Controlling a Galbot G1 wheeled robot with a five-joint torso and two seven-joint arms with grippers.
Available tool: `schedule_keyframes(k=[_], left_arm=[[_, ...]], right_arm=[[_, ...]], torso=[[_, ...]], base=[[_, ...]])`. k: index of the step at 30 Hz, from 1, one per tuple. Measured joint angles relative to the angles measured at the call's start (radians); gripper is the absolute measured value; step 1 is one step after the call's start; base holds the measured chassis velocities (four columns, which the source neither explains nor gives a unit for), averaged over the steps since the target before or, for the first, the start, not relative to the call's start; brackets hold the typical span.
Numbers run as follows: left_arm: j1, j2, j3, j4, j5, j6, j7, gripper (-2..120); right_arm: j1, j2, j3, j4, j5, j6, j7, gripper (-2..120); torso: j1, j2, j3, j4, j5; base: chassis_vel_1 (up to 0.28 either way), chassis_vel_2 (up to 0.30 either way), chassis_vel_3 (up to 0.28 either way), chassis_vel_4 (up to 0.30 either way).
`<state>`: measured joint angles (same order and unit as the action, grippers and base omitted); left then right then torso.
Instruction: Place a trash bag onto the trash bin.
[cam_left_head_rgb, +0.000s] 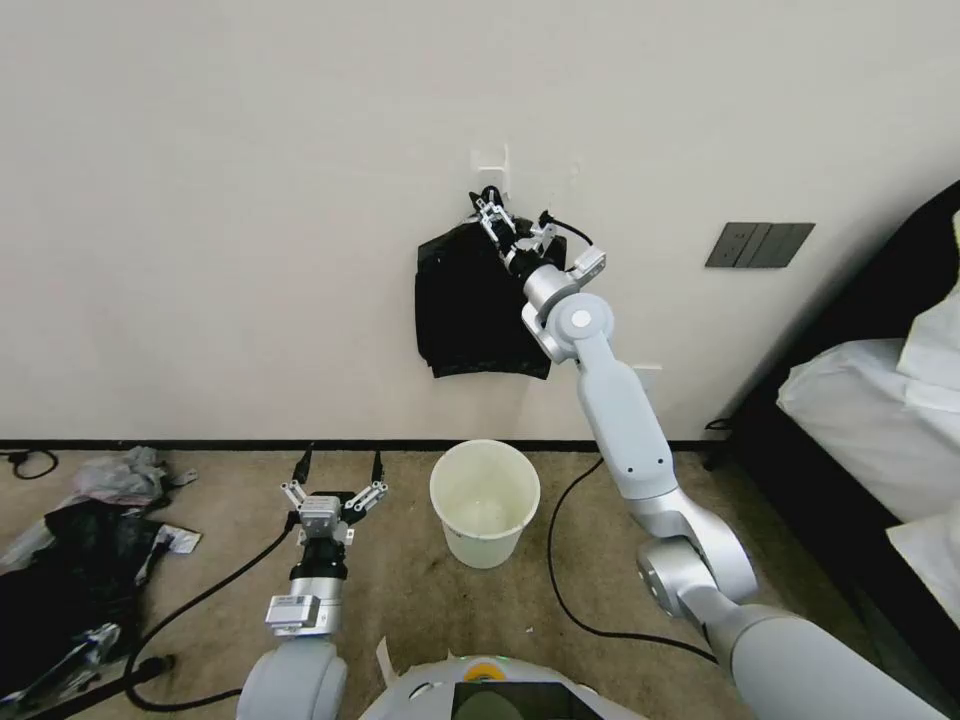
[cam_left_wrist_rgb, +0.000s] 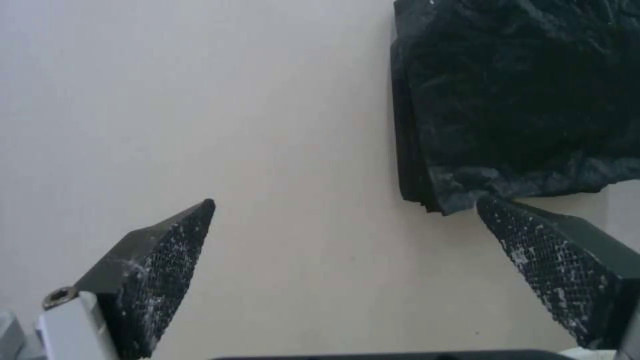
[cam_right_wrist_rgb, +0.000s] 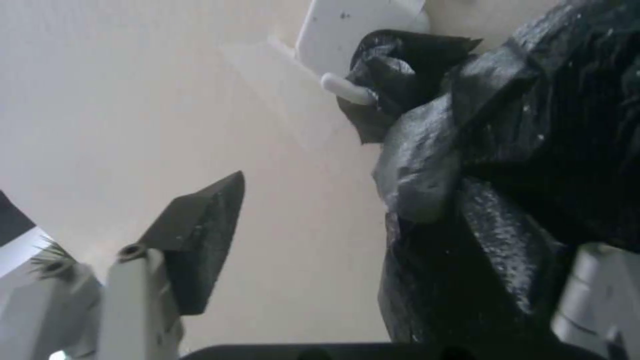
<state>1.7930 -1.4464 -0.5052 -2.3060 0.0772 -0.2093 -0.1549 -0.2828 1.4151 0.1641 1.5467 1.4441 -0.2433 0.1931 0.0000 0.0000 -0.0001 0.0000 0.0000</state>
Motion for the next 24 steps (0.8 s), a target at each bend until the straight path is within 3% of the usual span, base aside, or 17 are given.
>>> schedule_keyframes(k=[2,20,24], left_arm=[[0.0,-0.001,0.0,-0.001,0.0,0.0,0.0,100],[0.002,-0.001,0.0,-0.018,0.001,0.002,-0.002,100],[0.002,0.0,-0.002,-0.021,0.001,0.002,-0.003,100]], right_arm=[[0.002,0.0,0.0,-0.002,0.001,0.0,0.0,75],[0.014,-0.005,0.0,-0.034,0.02,0.005,0.001,7],[0.013,-0.005,-0.001,-0.034,0.018,0.006,0.001,0]], torso=[[0.0,0.0,0.0,0.0,0.0],[0.0,0.0,0.0,-0.0001,0.0],[0.0,0.0,0.0,0.0,0.0]], base=[[0.0,0.0,0.0,0.0],[0.0,0.0,0.0,0.0],[0.0,0.0,0.0,0.0]])
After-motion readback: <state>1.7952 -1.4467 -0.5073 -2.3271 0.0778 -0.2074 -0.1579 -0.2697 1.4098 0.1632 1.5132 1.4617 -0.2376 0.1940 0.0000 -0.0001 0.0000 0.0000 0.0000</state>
